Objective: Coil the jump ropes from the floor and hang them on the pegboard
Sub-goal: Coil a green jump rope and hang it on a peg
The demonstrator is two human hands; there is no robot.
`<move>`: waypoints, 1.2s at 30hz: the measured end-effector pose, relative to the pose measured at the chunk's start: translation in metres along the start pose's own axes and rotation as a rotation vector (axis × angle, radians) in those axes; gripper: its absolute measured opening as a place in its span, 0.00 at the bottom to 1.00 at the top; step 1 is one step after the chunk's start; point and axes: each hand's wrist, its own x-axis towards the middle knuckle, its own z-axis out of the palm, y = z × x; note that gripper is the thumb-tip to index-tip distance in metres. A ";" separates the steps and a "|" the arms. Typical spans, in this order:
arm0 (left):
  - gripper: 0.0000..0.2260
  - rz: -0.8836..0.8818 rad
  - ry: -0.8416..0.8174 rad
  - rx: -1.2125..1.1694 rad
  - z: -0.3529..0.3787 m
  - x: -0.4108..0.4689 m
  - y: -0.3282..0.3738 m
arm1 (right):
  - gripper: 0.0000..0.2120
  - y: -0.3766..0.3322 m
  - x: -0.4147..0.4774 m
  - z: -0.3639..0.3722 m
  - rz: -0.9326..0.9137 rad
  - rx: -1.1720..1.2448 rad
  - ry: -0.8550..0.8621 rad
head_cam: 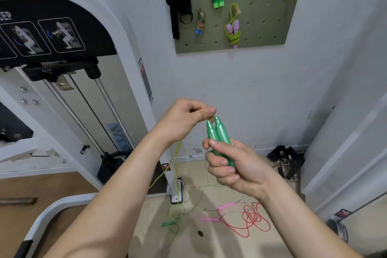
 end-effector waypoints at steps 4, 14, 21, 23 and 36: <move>0.14 -0.155 -0.019 -0.520 0.003 0.006 -0.020 | 0.05 0.002 0.019 0.012 -0.039 0.147 -0.023; 0.08 0.044 -0.064 0.337 -0.017 0.008 -0.071 | 0.12 -0.006 0.083 0.028 -0.182 -0.079 0.528; 0.12 0.339 -0.306 1.271 -0.038 0.003 -0.045 | 0.08 0.001 0.118 0.014 -0.080 -1.353 0.897; 0.10 0.368 -0.326 1.296 -0.047 0.006 -0.045 | 0.09 0.002 0.122 0.020 -0.093 -1.545 0.836; 0.08 0.440 -0.135 0.660 -0.092 0.014 -0.058 | 0.11 -0.011 0.123 0.042 0.009 -1.948 0.517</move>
